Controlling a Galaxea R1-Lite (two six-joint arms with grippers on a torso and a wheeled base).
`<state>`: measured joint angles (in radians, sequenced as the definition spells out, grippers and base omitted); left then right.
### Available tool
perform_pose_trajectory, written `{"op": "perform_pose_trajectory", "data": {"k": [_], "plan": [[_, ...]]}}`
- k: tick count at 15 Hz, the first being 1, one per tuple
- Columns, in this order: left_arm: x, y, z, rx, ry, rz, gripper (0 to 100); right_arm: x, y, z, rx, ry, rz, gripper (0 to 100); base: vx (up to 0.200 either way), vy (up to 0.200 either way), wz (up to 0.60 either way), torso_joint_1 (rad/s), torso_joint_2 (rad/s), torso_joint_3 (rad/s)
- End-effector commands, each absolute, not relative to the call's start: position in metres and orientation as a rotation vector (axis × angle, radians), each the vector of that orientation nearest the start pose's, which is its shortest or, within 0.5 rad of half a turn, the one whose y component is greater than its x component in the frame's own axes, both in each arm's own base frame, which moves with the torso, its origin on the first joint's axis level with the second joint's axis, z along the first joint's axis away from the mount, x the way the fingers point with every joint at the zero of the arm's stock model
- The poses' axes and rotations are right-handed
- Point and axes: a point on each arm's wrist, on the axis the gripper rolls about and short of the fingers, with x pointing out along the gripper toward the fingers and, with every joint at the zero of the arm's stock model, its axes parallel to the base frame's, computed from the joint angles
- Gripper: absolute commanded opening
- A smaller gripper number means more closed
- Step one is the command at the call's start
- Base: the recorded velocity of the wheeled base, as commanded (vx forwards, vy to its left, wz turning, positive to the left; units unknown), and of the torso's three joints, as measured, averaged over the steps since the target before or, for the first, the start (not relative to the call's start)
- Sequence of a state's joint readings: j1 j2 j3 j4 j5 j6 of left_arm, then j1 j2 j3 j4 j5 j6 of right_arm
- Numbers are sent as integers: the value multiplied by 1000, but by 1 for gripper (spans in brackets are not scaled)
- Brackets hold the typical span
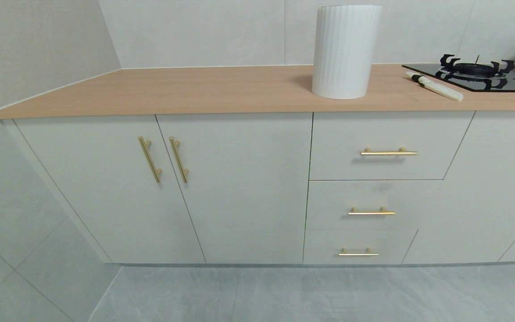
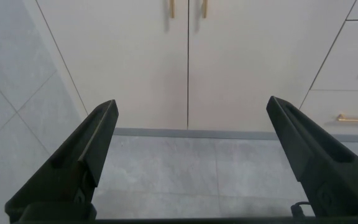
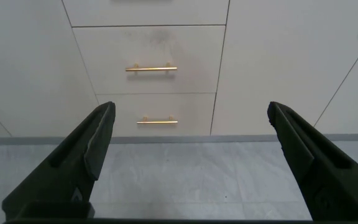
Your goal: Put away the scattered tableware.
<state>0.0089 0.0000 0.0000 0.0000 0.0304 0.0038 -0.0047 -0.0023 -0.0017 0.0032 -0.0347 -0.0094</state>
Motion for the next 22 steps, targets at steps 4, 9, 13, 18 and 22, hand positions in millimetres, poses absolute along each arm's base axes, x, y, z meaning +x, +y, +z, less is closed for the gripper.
{"op": "perform_pose_trajectory", "data": {"k": [4, 9, 13, 18, 22], "plan": [[-23, 0, 75, 3, 0, 40, 100, -23, -1, 75, -9, 3, -40, 100, 150, 0, 0, -4, -1, -2], [-23, 0, 75, 2, 0, 40, 100, -23, -1, 75, -9, 3, -38, 100, 200, 0, 0, 3, 0, 3], [-23, 0, 75, 2, 0, 40, 100, -23, -1, 75, -9, 3, -38, 100, 200, 0, 0, 4, 6, 4], [-23, 0, 75, 0, 0, 40, 100, -23, -1, 75, -11, 3, -38, 100, 200, 0, 0, 3, -2, 0], [-23, 0, 75, -2, 0, 40, 100, -23, -1, 75, -11, 3, -38, 100, 100, 0, 0, 1, -1, 2]]}}
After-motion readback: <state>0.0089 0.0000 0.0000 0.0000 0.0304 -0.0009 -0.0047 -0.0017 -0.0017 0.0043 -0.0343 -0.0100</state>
